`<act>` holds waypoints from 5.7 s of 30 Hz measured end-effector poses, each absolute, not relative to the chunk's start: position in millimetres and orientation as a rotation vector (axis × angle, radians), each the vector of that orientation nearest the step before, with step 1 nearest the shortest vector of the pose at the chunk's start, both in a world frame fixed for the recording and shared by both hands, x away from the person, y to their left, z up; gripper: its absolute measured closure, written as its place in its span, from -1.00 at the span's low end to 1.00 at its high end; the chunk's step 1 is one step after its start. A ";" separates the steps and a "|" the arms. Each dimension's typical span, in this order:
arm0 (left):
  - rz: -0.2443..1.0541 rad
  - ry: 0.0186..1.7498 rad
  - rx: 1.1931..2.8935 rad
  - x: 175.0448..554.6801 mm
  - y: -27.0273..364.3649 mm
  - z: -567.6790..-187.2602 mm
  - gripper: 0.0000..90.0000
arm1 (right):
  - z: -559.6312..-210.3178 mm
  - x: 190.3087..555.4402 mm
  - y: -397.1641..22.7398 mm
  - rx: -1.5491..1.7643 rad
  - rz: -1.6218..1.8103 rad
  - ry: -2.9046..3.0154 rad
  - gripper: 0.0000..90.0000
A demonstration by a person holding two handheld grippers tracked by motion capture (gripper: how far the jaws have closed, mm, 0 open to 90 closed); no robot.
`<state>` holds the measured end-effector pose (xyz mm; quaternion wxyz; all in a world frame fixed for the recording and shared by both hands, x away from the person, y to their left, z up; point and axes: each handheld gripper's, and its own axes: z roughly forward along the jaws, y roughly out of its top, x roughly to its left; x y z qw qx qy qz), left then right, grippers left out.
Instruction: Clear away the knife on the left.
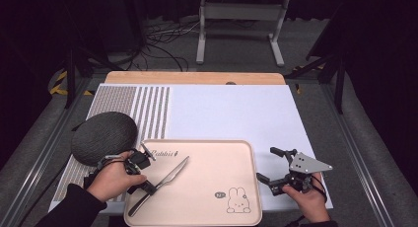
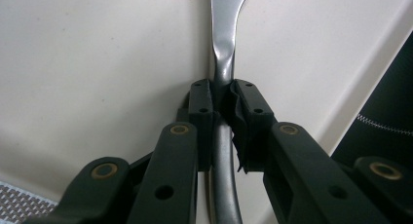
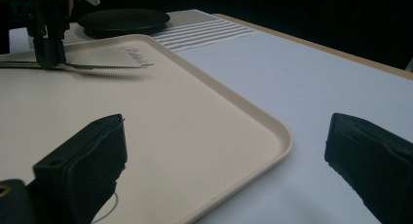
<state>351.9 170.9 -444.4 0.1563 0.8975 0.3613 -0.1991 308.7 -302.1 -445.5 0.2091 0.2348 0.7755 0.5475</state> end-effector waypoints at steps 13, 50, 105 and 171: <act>-0.475 1.006 2.594 348.8 169.2 -439.2 0.53 | -445.9 308.4 -301.5 0.652 1.525 2.170 -0.94; -0.269 0.624 2.594 344.4 138.4 -445.8 1.00 | -447.3 308.7 -301.3 0.648 1.532 2.182 -0.94; -0.187 0.832 2.542 348.9 190.5 -445.8 1.00 | -448.3 309.0 -300.3 0.644 1.525 2.190 -0.94; -0.107 0.919 2.441 341.1 208.8 -432.9 0.25 | -449.8 309.2 -299.9 0.644 1.518 2.198 -0.95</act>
